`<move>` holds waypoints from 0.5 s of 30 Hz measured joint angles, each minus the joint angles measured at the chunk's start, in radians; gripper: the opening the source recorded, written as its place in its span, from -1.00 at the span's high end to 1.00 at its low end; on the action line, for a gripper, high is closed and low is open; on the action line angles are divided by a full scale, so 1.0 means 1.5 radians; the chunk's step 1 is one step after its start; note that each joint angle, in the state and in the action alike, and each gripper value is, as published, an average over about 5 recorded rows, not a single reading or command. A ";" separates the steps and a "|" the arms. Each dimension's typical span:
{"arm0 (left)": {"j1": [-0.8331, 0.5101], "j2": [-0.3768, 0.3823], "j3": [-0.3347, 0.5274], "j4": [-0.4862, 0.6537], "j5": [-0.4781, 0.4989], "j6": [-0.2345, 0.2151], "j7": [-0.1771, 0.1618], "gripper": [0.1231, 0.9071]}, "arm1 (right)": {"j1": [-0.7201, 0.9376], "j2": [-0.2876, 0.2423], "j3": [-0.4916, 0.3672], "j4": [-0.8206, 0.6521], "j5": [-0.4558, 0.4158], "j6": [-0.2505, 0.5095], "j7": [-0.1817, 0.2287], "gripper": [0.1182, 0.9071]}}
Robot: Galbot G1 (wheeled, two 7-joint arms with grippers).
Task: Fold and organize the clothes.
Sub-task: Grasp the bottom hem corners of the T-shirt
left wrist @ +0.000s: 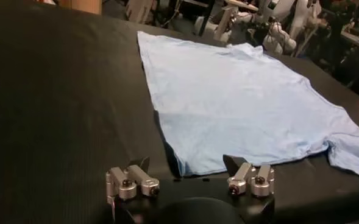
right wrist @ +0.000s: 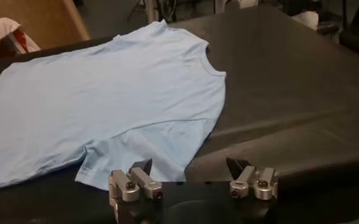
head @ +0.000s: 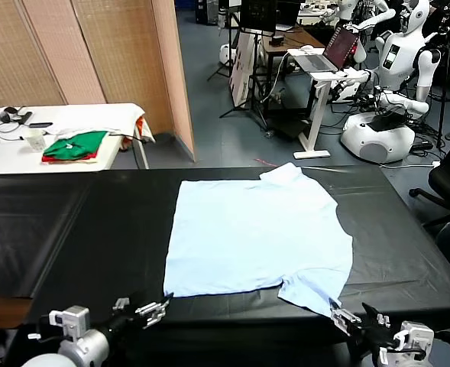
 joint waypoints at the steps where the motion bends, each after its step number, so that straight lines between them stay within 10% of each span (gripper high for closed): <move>1: -0.001 -0.001 0.001 0.000 0.001 0.000 0.000 -1.00 | 0.002 0.000 -0.001 -0.001 0.000 0.000 0.000 -1.00; 9: -0.018 -0.023 0.026 0.013 0.034 -0.006 0.000 -1.00 | 0.018 0.003 -0.013 -0.017 -0.002 0.000 0.003 -0.97; 15: -0.026 -0.032 0.037 0.030 0.045 -0.007 -0.002 -0.90 | 0.016 0.005 -0.019 -0.024 -0.005 -0.001 0.003 -0.33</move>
